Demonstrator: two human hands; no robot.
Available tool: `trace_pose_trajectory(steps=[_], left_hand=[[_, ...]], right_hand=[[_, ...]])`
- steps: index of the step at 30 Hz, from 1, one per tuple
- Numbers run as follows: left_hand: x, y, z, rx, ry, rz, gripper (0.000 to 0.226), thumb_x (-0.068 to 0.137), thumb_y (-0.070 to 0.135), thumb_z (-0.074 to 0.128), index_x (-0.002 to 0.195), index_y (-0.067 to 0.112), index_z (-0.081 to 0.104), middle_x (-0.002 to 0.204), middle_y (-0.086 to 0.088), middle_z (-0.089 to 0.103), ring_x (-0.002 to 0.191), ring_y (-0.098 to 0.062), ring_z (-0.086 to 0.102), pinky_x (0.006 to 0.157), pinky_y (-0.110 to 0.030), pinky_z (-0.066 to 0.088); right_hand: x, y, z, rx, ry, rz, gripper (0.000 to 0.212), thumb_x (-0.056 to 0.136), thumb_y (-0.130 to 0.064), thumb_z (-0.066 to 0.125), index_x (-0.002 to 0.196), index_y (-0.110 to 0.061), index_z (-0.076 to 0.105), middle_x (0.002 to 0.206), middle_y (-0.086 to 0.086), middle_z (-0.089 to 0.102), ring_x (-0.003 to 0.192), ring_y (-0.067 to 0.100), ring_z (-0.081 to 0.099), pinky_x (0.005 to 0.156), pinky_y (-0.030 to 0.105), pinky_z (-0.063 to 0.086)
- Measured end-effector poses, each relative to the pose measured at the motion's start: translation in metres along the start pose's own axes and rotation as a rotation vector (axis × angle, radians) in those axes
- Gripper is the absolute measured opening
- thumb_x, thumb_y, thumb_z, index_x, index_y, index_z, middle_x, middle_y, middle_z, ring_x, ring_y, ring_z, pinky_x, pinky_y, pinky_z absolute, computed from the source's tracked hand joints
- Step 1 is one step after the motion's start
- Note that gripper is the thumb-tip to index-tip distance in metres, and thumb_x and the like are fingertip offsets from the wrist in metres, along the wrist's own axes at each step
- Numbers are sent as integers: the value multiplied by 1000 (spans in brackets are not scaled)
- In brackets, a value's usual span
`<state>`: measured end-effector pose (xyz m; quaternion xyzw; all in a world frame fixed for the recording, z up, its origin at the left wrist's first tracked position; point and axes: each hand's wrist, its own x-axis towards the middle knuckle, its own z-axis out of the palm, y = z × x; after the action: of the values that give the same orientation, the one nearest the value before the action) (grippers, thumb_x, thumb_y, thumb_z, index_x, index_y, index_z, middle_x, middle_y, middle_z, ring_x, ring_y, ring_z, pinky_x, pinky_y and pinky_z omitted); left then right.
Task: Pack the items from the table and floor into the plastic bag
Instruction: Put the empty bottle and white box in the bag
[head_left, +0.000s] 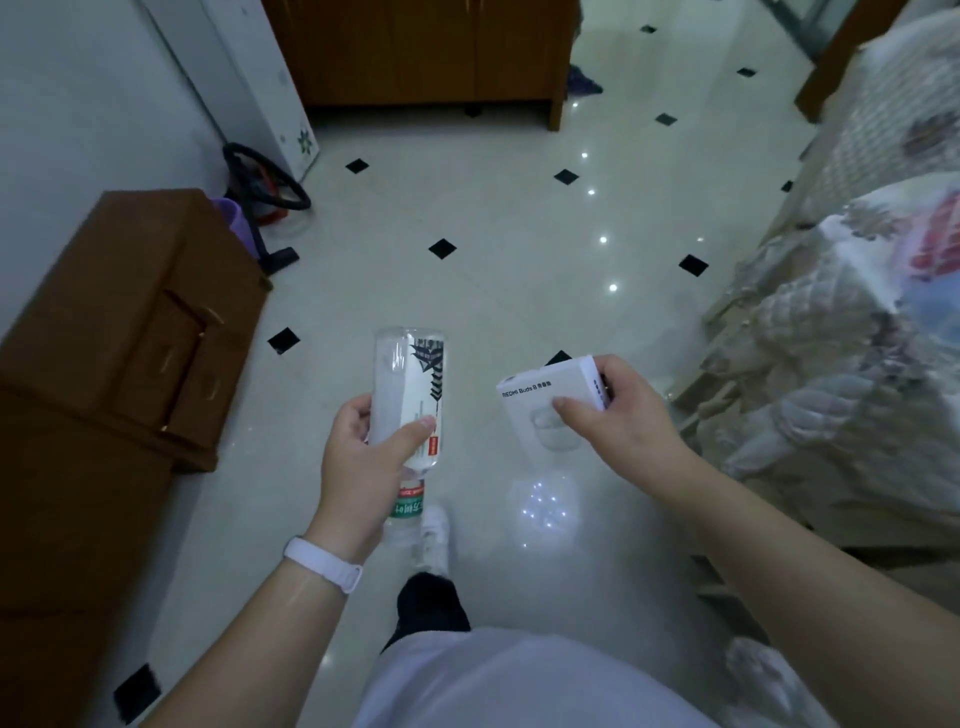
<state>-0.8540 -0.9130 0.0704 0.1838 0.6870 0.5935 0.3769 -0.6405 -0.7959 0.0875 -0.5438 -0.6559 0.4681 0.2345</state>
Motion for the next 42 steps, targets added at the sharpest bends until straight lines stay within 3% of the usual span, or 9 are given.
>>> trace_pose_trajectory(steps=[4, 9, 14, 16, 19, 28, 35, 38, 42], left_hand=[[85, 13, 27, 30, -110, -18, 46, 72, 11, 85, 109, 16, 59, 104, -5, 72, 90, -25, 72, 81, -47, 59], [190, 54, 58, 17, -259, -6, 51, 65, 19, 86, 108, 17, 59, 103, -6, 72, 91, -28, 72, 81, -46, 59], [276, 92, 103, 86, -439, 67, 43, 74, 12, 84, 107, 20, 58, 103, -2, 71, 88, -18, 72, 75, -35, 57], [296, 99, 126, 88, -496, 66, 41, 75, 11, 83, 106, 22, 58, 103, -2, 71, 86, -14, 72, 71, -28, 55], [323, 105, 166, 102, -596, 48, 43, 74, 12, 83, 108, 21, 59, 103, -1, 72, 87, -15, 73, 70, -28, 56], [378, 101, 315, 251, -738, -25, 49, 73, 11, 83, 114, 16, 58, 105, -3, 72, 87, -18, 73, 70, -32, 57], [400, 140, 455, 342, -847, 67, 46, 74, 13, 82, 113, 19, 59, 105, -2, 70, 90, -20, 71, 75, -35, 58], [401, 151, 507, 338, -923, 83, 47, 75, 12, 82, 115, 18, 58, 107, -4, 70, 90, -20, 71, 74, -35, 58], [407, 155, 567, 362, -1044, 90, 45, 75, 13, 82, 111, 25, 58, 105, -1, 70, 88, -17, 72, 72, -33, 57]], right_hand=[[61, -13, 5, -53, 119, 52, 18, 82, -27, 71, 91, -29, 56, 85, -7, 65, 67, 5, 58, 55, 15, 44], [135, -54, 0, -67, 263, 87, 20, 82, -25, 72, 98, -23, 59, 87, -2, 67, 76, 14, 64, 67, 30, 52], [196, -75, -13, -45, 416, 128, 21, 84, -24, 71, 100, -21, 58, 86, -4, 65, 71, 8, 60, 57, 16, 45], [210, -68, -19, -28, 453, 182, 21, 83, -25, 71, 100, -22, 58, 86, -7, 64, 73, 7, 61, 58, 18, 47], [232, -54, -32, 25, 524, 255, 20, 83, -24, 71, 98, -23, 59, 86, -7, 65, 75, 8, 63, 65, 29, 52], [321, 3, -108, 114, 656, 357, 20, 83, -25, 72, 92, -31, 55, 84, -12, 61, 72, 0, 56, 59, 18, 42], [384, 19, -222, 141, 750, 353, 21, 84, -28, 72, 99, -27, 57, 89, -11, 63, 74, -2, 58, 59, 16, 43], [398, 24, -261, 154, 856, 343, 19, 84, -24, 71, 96, -25, 56, 83, -11, 61, 66, -9, 56, 52, 8, 39], [411, 39, -290, 175, 926, 407, 22, 84, -25, 71, 101, -21, 58, 87, -10, 62, 73, -3, 58, 58, 17, 41]])
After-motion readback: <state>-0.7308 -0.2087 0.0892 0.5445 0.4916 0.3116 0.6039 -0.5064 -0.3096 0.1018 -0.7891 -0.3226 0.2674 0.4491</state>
